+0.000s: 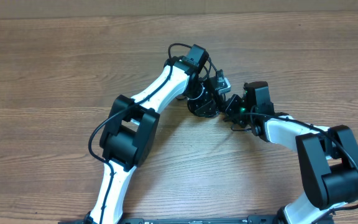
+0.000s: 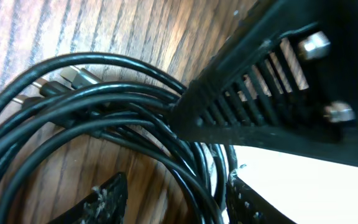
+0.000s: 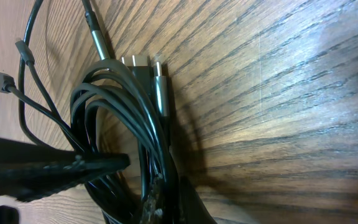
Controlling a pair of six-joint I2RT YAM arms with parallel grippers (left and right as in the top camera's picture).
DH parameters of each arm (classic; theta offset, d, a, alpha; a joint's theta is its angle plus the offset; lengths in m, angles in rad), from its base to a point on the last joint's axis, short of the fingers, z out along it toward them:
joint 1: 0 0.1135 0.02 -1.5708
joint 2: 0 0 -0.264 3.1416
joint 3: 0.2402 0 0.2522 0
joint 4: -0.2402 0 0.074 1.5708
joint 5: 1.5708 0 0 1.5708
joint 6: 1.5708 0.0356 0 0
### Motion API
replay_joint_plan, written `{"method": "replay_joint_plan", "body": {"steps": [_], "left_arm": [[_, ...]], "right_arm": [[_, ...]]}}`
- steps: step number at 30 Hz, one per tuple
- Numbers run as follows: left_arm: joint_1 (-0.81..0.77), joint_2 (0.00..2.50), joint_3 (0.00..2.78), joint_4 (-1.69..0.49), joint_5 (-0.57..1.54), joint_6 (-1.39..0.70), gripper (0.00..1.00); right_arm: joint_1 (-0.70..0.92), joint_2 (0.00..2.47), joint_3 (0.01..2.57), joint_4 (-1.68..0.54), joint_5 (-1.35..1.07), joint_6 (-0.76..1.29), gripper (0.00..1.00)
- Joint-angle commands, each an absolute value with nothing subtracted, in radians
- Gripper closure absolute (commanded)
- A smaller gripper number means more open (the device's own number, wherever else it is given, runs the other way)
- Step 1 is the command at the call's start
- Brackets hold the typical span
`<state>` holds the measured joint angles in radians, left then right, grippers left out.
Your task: Untangle cables
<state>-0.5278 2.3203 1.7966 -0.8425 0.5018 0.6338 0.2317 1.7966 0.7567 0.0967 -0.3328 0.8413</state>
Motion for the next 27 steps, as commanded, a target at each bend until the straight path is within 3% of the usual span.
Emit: {"method": "replay_joint_plan", "body": {"steps": [1, 9, 11, 13, 21, 27], "left_arm": [[-0.522, 2.351, 1.772, -0.832, 0.521, 0.628, 0.49], [-0.523, 2.351, 1.683, -0.723, 0.436, 0.574, 0.53], [-0.523, 2.351, 1.676, -0.713, 0.406, 0.567, 0.68], [-0.519, 2.348, 1.682, -0.714, 0.384, 0.567, 0.94], [-0.484, 2.345, 1.777, -0.818, 0.389, 0.568, 0.96], [-0.458, 2.345, 1.813, -0.849, 0.393, 0.569, 0.96]], "right_arm": [[0.234, 1.811, 0.75, 0.102, -0.308, 0.845, 0.96], [0.235, 1.811, 0.75, 0.101, -0.316, 0.844, 0.96], [0.235, 1.811, 0.75, 0.096, -0.316, 0.844, 0.96], [0.235, 1.811, 0.75, 0.096, -0.315, 0.844, 0.96], [0.234, 1.811, 0.75, 0.117, -0.315, 0.841, 0.96], [0.234, 1.811, 0.75, 0.161, -0.315, 0.84, 0.71]]}}
